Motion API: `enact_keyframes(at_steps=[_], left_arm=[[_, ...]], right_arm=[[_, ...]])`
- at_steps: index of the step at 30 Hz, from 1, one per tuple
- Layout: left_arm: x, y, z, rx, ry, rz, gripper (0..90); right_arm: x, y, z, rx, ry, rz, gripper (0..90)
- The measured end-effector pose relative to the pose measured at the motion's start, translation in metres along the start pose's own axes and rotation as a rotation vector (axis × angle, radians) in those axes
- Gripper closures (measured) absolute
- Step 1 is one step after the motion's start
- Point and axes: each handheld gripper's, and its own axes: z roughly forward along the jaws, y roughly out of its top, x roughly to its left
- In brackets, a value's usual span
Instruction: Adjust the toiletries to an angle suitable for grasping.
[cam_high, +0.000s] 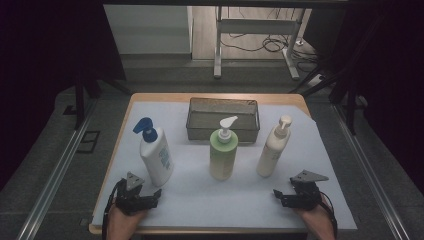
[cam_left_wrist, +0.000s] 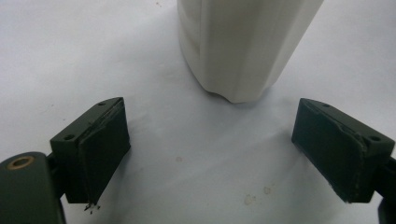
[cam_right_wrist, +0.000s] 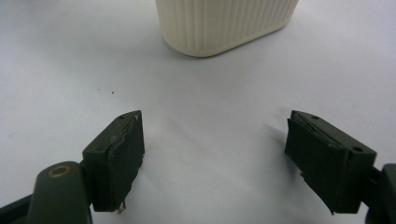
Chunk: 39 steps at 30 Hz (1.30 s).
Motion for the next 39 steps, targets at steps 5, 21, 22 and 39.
enact_keyframes(at_steps=[5, 21, 22, 39], left_arm=[[0.0, 0.0, 0.0, -0.001, 0.0, 0.0, 10.8], [0.0, 0.0, 0.0, -0.001, 0.001, 0.0, 10.7], [0.0, 0.0, 0.0, -0.001, 0.0, 0.0, 10.7], [0.0, 0.0, 0.0, -0.002, 0.001, 0.0, 10.8]], right_arm=[[0.0, 0.001, -0.001, 0.002, 0.006, -0.003, 22.2], [0.004, 0.015, -0.012, -0.051, 0.098, 0.038, 20.5], [0.005, 0.016, -0.012, -0.047, 0.1, 0.041, 21.8], [0.025, 0.035, -0.011, -0.047, 0.167, -0.008, 56.0]])
